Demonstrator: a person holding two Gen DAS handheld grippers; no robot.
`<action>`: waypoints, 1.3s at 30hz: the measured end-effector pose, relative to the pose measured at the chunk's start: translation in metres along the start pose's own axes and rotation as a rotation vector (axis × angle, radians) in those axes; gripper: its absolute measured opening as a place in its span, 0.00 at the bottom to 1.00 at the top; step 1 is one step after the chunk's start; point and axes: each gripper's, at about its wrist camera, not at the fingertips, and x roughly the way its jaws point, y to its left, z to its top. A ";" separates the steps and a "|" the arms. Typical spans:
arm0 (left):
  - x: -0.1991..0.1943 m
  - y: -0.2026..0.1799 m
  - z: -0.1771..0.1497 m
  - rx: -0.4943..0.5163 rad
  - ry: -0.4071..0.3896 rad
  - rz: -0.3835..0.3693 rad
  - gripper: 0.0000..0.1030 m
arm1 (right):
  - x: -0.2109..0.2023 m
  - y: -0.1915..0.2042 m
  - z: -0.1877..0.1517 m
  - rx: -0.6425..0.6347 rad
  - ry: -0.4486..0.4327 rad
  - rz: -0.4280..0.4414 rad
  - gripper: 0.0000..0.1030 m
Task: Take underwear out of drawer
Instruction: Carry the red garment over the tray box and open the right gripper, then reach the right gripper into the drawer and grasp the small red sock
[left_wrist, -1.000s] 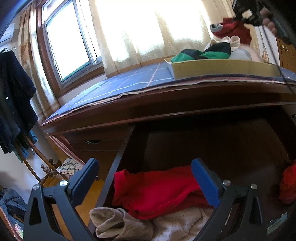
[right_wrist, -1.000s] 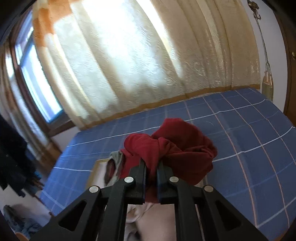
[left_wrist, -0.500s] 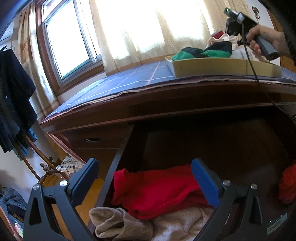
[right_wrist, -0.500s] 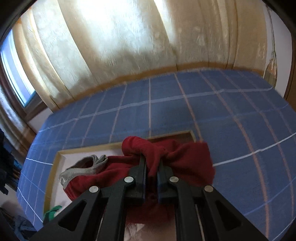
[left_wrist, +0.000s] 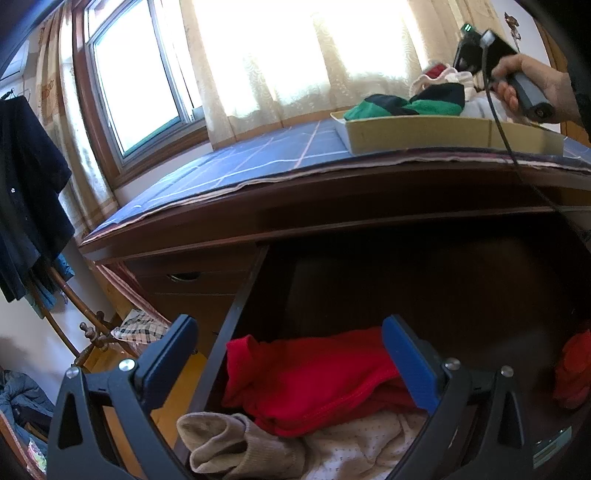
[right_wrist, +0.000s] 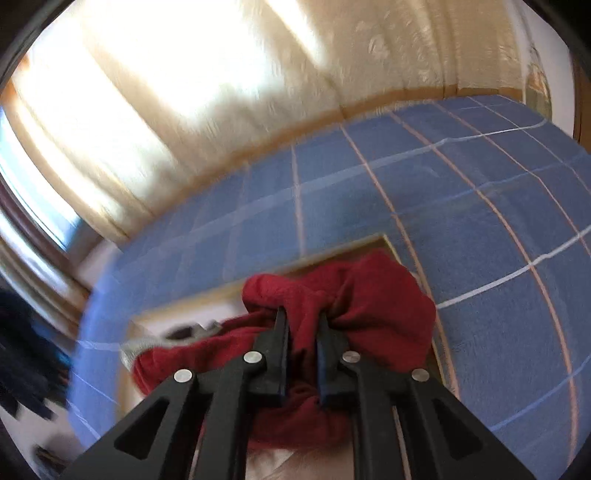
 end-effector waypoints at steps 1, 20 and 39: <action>0.000 0.000 0.000 0.003 0.000 0.001 0.99 | -0.009 0.000 0.000 0.011 -0.031 0.036 0.15; -0.005 -0.011 -0.006 0.015 -0.022 0.029 0.99 | -0.155 0.009 -0.099 -0.219 -0.059 0.225 0.32; -0.006 -0.012 -0.005 0.017 -0.027 0.037 0.99 | -0.201 -0.048 -0.259 -0.250 0.125 0.151 0.32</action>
